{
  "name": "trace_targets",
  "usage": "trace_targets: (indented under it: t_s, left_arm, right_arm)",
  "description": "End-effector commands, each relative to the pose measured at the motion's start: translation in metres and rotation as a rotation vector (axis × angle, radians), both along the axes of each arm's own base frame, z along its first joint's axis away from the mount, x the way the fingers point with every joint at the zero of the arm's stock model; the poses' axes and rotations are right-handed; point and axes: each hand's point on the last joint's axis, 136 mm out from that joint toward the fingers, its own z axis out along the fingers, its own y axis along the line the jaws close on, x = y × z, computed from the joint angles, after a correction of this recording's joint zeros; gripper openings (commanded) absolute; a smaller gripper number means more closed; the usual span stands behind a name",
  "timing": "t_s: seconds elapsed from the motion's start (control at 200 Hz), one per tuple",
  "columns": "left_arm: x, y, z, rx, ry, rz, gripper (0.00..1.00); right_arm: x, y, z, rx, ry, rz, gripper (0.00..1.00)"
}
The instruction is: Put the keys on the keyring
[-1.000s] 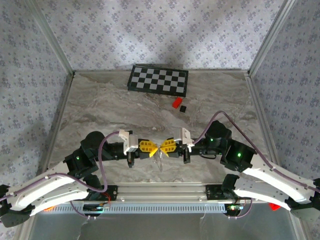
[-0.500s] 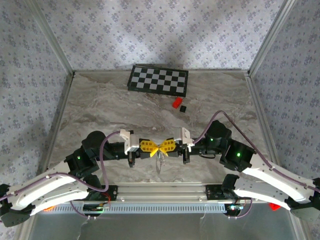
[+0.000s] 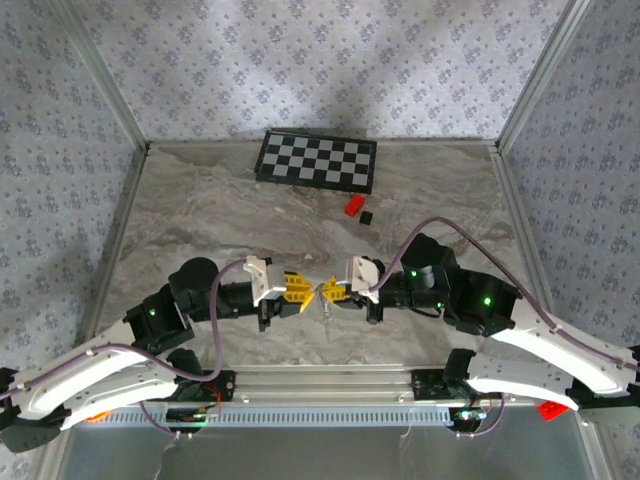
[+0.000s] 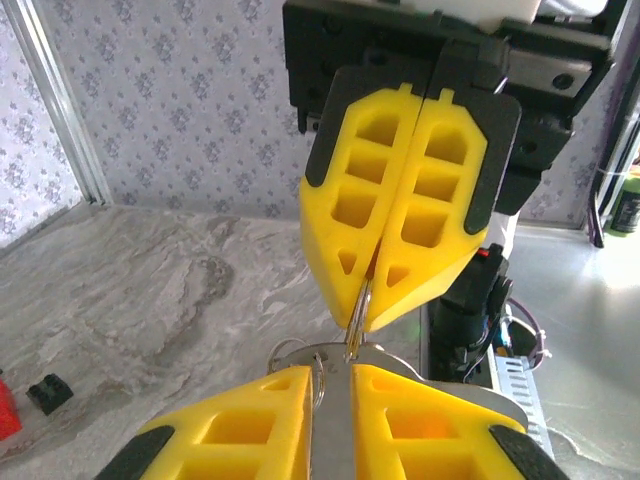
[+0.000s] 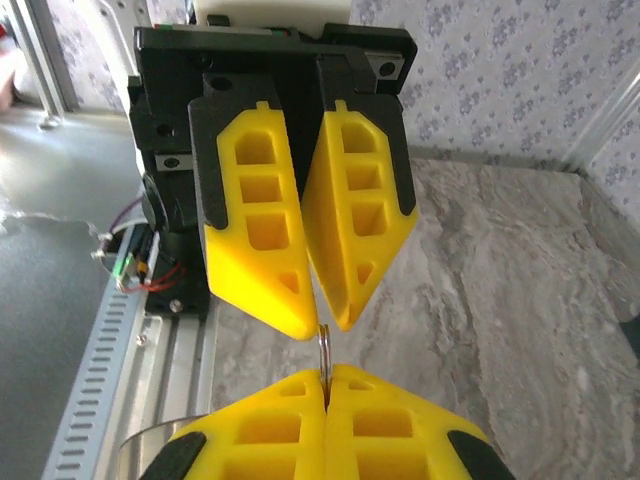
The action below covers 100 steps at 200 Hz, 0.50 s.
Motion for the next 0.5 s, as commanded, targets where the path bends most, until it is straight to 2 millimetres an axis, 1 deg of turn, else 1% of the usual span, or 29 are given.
trace_targets:
  t_s: [0.0, 0.06, 0.115, 0.235, 0.26, 0.495]
  left_arm:
    - [0.0005, 0.0004, 0.0068, 0.015, -0.01, 0.002, 0.21]
    - [-0.0022, -0.002, 0.0075, 0.005, -0.004, -0.018, 0.24]
    - [-0.0034, -0.0043, 0.0094, -0.016, 0.0, -0.03, 0.25]
    - [-0.0029, -0.0077, 0.0103, -0.036, 0.002, -0.037, 0.25]
    - [-0.0025, -0.0079, 0.0107, -0.037, 0.002, -0.035, 0.25]
    - [0.0, -0.0089, 0.0034, -0.012, 0.001, -0.025, 0.25]
  right_arm:
    - [0.0036, -0.0066, -0.0049, -0.085, -0.042, -0.023, 0.0]
    - [0.0032, -0.005, -0.0049, -0.095, -0.048, -0.017, 0.0]
    - [0.0026, -0.0032, -0.0053, -0.101, -0.057, -0.01, 0.0]
    - [0.0021, 0.0003, -0.0056, -0.108, -0.065, -0.001, 0.0]
    - [0.0003, -0.0015, -0.0113, -0.132, -0.054, 0.004, 0.0]
    - [-0.0007, -0.0001, -0.0103, -0.137, -0.061, 0.015, 0.0]
